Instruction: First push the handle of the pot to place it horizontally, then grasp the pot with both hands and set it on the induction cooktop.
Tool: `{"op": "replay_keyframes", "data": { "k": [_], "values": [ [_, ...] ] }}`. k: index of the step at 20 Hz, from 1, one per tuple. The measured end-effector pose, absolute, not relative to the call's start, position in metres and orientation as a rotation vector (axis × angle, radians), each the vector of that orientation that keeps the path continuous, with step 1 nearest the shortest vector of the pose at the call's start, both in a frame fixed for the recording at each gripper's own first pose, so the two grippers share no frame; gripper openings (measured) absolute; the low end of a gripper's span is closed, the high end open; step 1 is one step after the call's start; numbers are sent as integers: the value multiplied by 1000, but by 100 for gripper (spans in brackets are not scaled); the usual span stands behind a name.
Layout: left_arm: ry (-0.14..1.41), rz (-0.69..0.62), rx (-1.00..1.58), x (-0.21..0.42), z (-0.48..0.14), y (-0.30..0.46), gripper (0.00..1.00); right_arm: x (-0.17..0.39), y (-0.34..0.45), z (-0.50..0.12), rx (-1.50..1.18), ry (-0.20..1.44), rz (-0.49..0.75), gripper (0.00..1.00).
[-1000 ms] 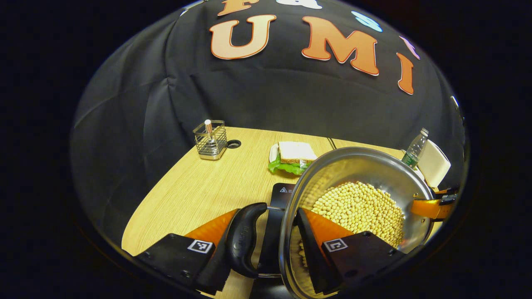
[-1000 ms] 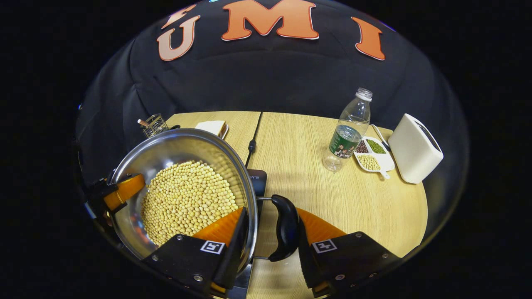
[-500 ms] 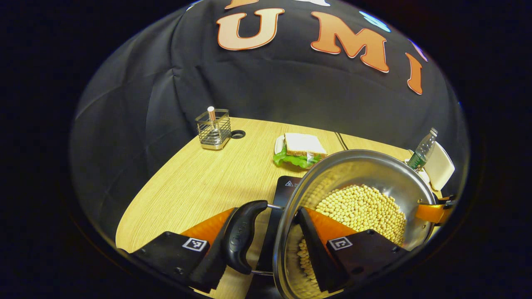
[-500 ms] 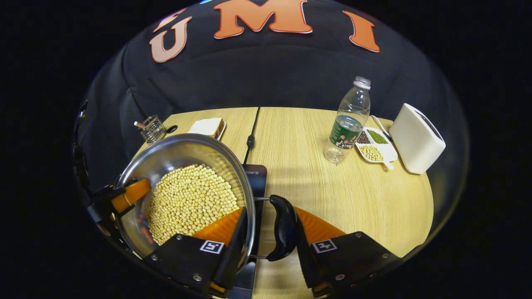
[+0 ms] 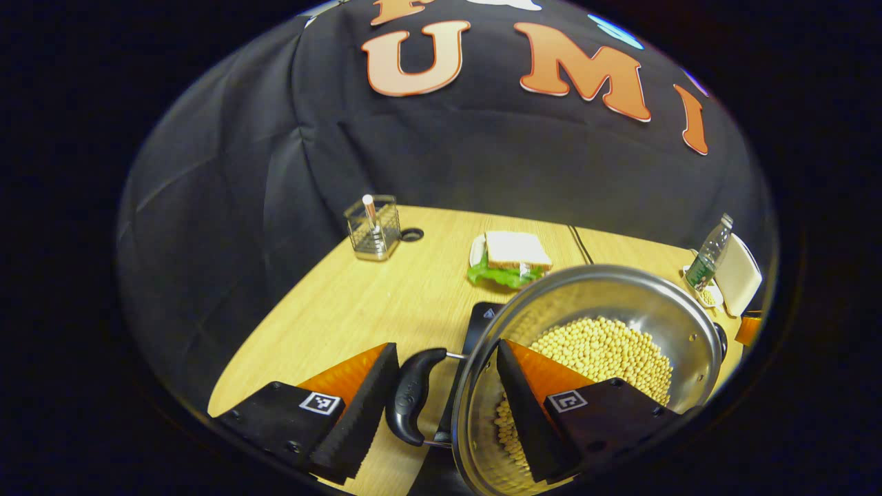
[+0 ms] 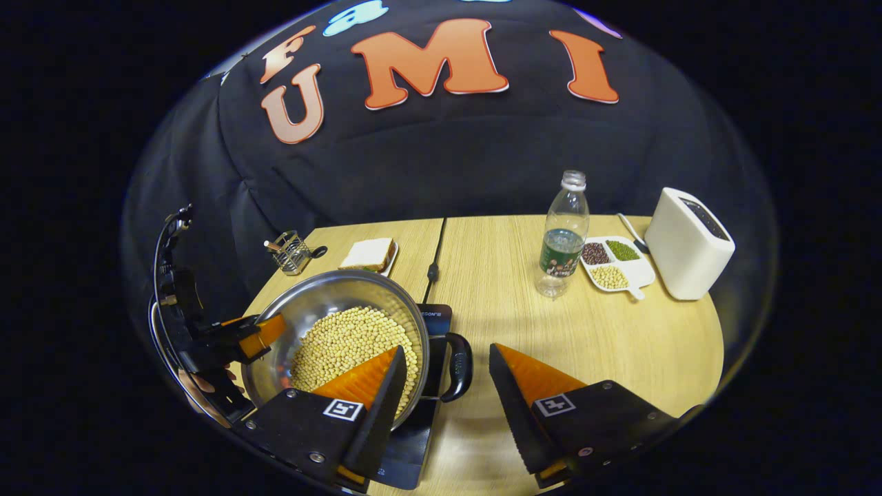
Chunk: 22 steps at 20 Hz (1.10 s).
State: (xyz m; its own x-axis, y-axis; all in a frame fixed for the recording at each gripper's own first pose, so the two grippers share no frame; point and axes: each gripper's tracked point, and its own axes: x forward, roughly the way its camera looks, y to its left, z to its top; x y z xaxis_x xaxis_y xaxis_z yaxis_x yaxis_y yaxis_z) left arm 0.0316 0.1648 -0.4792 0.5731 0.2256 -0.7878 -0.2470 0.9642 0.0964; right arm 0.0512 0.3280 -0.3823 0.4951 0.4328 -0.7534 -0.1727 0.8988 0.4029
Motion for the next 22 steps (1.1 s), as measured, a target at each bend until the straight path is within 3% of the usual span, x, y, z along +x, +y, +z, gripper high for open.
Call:
{"op": "replay_keyframes", "data": {
  "k": [1, 2, 3, 5, 15, 16, 18, 21, 22],
  "values": [
    [892, 285, -14, 34, -455, 164, 91, 51, 321, -373, 284, 957, 376, 70],
    [865, 281, -16, 37, -434, 157, 93, 54, 314, -361, 277, 916, 376, 78],
    [838, 276, -18, 40, -412, 150, 92, 57, 306, -350, 268, 871, 371, 80],
    [770, 259, -21, 43, -357, 133, 89, 64, 288, -325, 247, 779, 359, 82],
    [365, 139, -42, 54, -164, 43, 93, 71, 172, -196, 210, 373, 288, 91],
    [330, 127, -36, 53, -146, 35, 94, 71, 162, -187, 210, 354, 282, 96],
    [276, 129, -44, 46, -115, 28, 98, 69, 138, -168, 219, 311, 244, 92],
    [213, 118, -108, 36, -72, 16, 94, 64, 101, -135, 233, 251, 185, 96],
    [195, 111, -124, 34, -57, 16, 94, 63, 89, -126, 234, 241, 175, 88]
  ]
}}
